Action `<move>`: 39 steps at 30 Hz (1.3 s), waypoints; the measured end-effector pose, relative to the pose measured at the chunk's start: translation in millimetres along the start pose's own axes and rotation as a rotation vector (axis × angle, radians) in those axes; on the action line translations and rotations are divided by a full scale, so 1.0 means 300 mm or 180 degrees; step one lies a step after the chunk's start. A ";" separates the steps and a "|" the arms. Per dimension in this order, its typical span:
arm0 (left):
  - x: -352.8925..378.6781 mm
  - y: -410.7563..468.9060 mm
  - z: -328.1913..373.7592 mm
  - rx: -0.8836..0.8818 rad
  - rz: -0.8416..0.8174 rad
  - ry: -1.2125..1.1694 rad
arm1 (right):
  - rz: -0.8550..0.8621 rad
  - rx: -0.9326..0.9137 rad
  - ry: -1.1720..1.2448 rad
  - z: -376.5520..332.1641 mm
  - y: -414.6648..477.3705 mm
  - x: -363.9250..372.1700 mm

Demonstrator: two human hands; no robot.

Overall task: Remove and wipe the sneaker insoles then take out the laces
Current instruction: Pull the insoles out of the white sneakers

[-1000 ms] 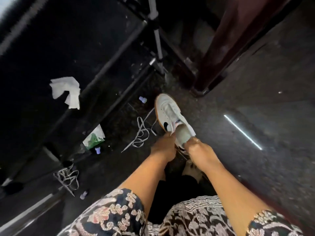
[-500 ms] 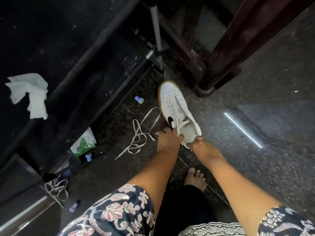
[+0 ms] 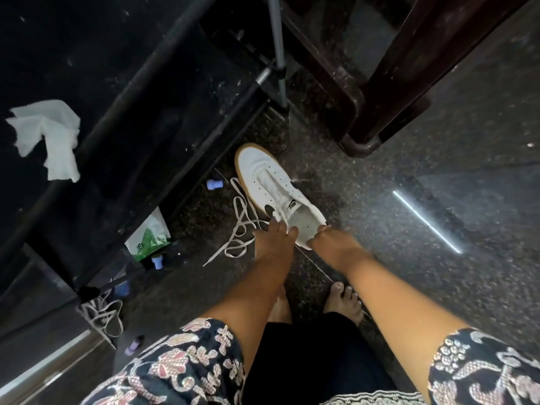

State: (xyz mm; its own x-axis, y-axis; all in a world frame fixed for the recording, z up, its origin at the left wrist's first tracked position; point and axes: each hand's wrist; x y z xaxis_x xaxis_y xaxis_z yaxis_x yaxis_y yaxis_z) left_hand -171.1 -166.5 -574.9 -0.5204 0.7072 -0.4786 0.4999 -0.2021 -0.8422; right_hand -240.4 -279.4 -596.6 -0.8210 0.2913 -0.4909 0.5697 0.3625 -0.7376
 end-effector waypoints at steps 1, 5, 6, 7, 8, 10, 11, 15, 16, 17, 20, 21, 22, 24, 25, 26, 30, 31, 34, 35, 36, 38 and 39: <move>0.004 -0.002 -0.007 -0.0007 -0.0034 -0.0011 | 0.0036 0.0015 0.0036 -0.021 0.001 0.014; 0.030 -0.017 -0.012 0.0086 -0.0016 -0.0038 | 0.0169 0.0220 0.0267 -0.072 -0.014 0.073; 0.036 -0.024 -0.008 0.0128 0.0022 -0.0035 | 0.0185 0.0287 0.0318 -0.080 -0.026 0.086; 0.041 -0.030 -0.001 0.0174 0.0048 -0.0032 | 0.0198 0.0343 0.0344 -0.086 -0.038 0.099; 0.042 -0.035 0.006 0.0211 0.0057 -0.0045 | 0.0212 0.0392 0.0372 -0.090 -0.048 0.110; 0.044 -0.045 0.025 0.0248 0.0048 -0.0126 | 0.0230 0.0474 0.0443 -0.097 -0.067 0.129; 0.044 -0.047 0.034 0.0250 0.0043 -0.0166 | 0.0247 0.0532 0.0498 -0.098 -0.074 0.137; 0.036 -0.049 0.056 0.0290 0.0069 -0.0325 | 0.0301 0.0736 0.0721 -0.099 -0.097 0.147; 0.029 -0.049 0.059 0.0304 0.0083 -0.0371 | 0.0312 0.0759 0.0767 -0.096 -0.100 0.142; 0.019 -0.049 0.060 0.0315 0.0105 -0.0414 | 0.0345 0.0781 0.0806 -0.090 -0.100 0.135; -0.013 -0.036 0.058 0.0302 0.0162 -0.0515 | 0.0543 0.0846 0.0872 -0.072 -0.082 0.105; -0.022 -0.034 0.055 0.0309 0.0153 -0.0512 | 0.0533 0.0889 0.0891 -0.066 -0.073 0.097; -0.030 -0.038 0.050 0.0319 0.0124 -0.0501 | 0.0478 0.0934 0.0911 -0.063 -0.066 0.089; -0.041 -0.069 0.038 0.0368 0.0038 -0.0554 | 0.0288 0.0996 0.0968 -0.063 -0.065 0.070; -0.051 -0.094 0.027 0.0381 0.0001 -0.0664 | 0.0190 0.0985 0.1003 -0.068 -0.075 0.054; -0.064 -0.122 0.014 0.0386 -0.0020 -0.0835 | 0.0119 0.0939 0.1036 -0.082 -0.094 0.031; -0.193 -0.260 -0.094 0.0350 0.0285 -0.2072 | 0.0514 0.0700 0.1184 -0.198 -0.240 -0.134; -0.252 -0.307 -0.138 0.0297 0.0449 -0.2490 | 0.0892 0.0613 0.1327 -0.240 -0.290 -0.203; -0.467 -0.521 -0.286 0.0093 0.1528 -0.3689 | 0.2363 0.0238 0.1475 -0.403 -0.457 -0.492; -0.546 -0.627 -0.346 0.0101 0.2156 -0.3996 | 0.2946 0.0116 0.1356 -0.467 -0.522 -0.611; -0.624 -0.746 -0.414 0.0158 0.2854 -0.4201 | 0.3540 -0.0027 0.1247 -0.543 -0.594 -0.746; -0.757 -0.979 -0.548 0.0267 0.4004 -0.4283 | 0.4564 -0.0435 0.0929 -0.693 -0.738 -1.001; -0.814 -1.079 -0.628 0.0282 0.4490 -0.4208 | 0.4964 -0.0719 0.0776 -0.774 -0.807 -1.130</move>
State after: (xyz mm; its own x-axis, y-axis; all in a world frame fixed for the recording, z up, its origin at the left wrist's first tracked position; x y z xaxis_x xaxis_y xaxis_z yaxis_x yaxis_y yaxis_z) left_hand -75.4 -146.0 -138.5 0.0301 -0.8422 -0.5383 0.9527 -0.1389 0.2705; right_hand -91.3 -260.3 -144.0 0.5579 0.6064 -0.5666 0.8207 -0.3014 0.4855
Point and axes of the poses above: each hand's wrist, its own y-axis towards the middle knuckle, its own x-axis out of the palm, z = x × y, and after that the axes turned 14 degrees about -x, right-handed
